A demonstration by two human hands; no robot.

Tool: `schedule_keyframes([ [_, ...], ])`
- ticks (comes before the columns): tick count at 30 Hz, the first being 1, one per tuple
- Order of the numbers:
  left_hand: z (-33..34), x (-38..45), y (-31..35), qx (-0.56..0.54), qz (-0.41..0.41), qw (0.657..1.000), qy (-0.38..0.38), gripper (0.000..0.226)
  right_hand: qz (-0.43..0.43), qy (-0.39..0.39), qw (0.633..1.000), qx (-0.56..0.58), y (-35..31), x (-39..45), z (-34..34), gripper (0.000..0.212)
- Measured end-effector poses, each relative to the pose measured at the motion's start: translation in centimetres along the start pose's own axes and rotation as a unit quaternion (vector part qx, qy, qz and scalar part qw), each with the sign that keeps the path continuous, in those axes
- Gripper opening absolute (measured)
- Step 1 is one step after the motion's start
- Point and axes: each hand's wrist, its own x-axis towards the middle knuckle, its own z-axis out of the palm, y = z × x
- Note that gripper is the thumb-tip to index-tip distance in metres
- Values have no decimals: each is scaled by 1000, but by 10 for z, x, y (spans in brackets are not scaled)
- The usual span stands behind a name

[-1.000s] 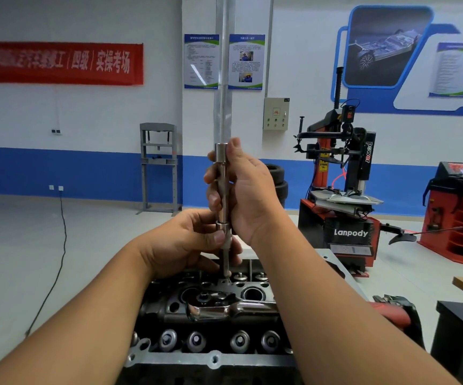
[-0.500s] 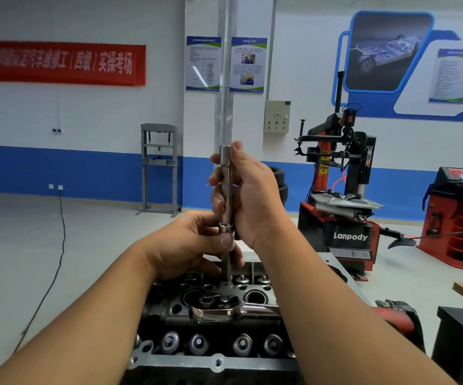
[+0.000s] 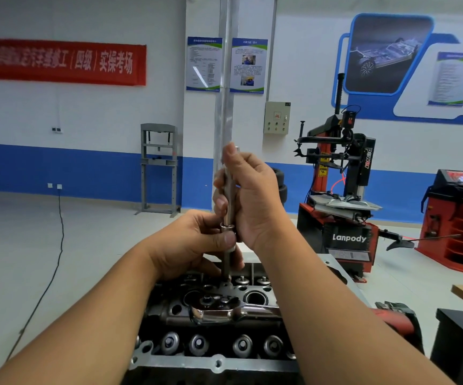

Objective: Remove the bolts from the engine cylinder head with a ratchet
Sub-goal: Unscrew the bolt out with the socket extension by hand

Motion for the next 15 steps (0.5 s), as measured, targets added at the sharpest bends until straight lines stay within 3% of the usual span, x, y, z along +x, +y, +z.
schedule_keyframes([
  [2,0,0,0,5,5,1000,13,40,-6,-4,1000,-7,-1,-1,0,32],
  [6,-1,-3,3,-41,1,999,9,57,9,-27,1000,-6,-2,-1,3,41],
  [9,-2,-4,1,-54,-1,999,-8,57,19,-25,999,3,-3,-2,3,44],
  [15,1,-4,3,-30,7,999,-16,66,-14,2,1000,-2,-4,-3,1,32],
])
